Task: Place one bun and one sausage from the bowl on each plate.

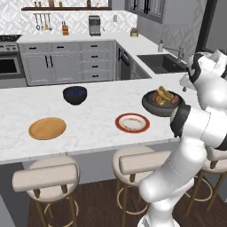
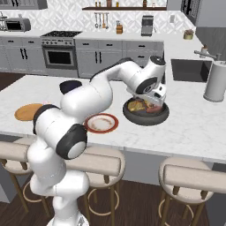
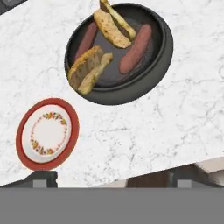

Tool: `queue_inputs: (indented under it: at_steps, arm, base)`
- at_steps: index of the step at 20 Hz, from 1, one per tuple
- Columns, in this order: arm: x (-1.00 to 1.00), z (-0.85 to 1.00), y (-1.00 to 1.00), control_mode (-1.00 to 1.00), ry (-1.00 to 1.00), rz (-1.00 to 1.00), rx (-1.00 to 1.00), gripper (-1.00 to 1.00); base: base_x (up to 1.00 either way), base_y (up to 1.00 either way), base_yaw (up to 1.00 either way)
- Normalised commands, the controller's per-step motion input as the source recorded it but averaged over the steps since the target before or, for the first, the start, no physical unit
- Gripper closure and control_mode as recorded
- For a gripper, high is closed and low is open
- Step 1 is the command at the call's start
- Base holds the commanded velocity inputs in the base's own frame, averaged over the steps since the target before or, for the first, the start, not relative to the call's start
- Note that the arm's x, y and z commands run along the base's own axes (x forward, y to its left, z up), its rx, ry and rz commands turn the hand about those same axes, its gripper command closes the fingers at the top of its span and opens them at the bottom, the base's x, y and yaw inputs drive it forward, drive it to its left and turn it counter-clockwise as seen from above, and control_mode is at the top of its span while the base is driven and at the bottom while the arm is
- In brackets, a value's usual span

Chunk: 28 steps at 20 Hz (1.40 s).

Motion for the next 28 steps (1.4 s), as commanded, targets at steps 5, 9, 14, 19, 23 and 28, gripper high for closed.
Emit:
queue_inputs:
  at_steps: [5, 9, 14, 19, 23, 28]
  arm:
    - [0.66, -0.81, 0.80, -1.00, 0.25, -0.15, 0.24, -1.00]
    - [0.51, -0.19, 0.38, -1.00, 0.15, -0.06, 0.04, -1.00]
    - [0.17, -0.19, -0.08, -1.00, 0.02, -0.01, 0.01, -1.00]
    - [0.43, -0.14, -0.05, -1.00, -0.02, -0.05, 0.00, -1.00]
    - [0.38, -0.32, 0.03, -1.00, 0.00, -0.05, 0.00, -1.00]
    - [0.38, -0.44, 0.14, -1.00, -0.04, -0.06, -0.03, -1.00]
  base:
    - [0.00, 0.00, 0.00]
    - [0.00, 0.00, 0.00]
    - [0.00, 0.00, 0.00]
    - [0.00, 0.00, 0.00]
    - [0.00, 0.00, 0.00]
    - [0.00, 0.00, 0.00]
